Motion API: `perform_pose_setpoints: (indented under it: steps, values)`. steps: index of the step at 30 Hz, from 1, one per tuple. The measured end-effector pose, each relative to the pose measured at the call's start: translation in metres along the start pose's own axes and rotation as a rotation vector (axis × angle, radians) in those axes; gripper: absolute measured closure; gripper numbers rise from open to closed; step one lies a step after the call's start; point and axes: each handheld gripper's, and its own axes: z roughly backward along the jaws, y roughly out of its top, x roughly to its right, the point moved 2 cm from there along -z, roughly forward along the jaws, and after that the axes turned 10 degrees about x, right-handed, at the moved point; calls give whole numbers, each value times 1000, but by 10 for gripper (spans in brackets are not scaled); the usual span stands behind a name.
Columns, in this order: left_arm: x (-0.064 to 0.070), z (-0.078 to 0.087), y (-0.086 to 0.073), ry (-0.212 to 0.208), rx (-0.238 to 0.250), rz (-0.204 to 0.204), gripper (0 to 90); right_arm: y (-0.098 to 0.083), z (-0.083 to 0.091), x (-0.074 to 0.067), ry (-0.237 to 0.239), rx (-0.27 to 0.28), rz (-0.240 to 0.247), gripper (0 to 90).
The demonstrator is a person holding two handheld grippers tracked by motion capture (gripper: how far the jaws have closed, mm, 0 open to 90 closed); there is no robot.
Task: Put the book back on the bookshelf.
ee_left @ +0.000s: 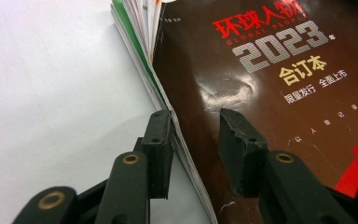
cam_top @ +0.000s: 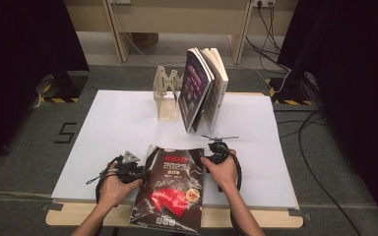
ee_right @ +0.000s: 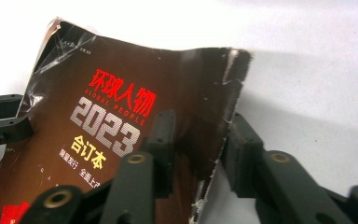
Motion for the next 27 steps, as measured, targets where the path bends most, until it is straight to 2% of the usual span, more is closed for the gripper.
perform_pose_setpoints:
  steps: [2, 4, 6, 8, 14, 16, 21, 24, 27]
  values:
    - [0, 0, 0, 0, 1, -4, 640, 1, 1, -1, 8, 8, 6, 758]
    - [0, 1, -1, -2, 4, 0, 639, 3, 4, -2, 28, 15, -21, 796]
    - [-1, 1, -2, -2, 14, 10, 636, 4, 6, -3, 42, 23, -28, 816]
    - [0, 2, -3, 1, 23, -1, 634, 4, 8, -4, 49, 29, -36, 832]
    - [-4, 3, -2, -4, 33, 7, 581, 6, 10, -6, 80, 52, -56, 865]
    - [-3, 4, 0, -14, 58, 31, 562, 7, 12, -8, 89, 60, -61, 869]
    - [-6, 10, 10, -8, 98, 45, 521, 12, 15, -10, 113, 85, -68, 870]
    - [-8, 14, 14, -16, 114, 40, 508, 14, 19, -12, 103, 116, -51, 872]
    - [-8, 16, 17, -22, 121, 50, 494, 17, 24, -12, 105, 143, -59, 874]
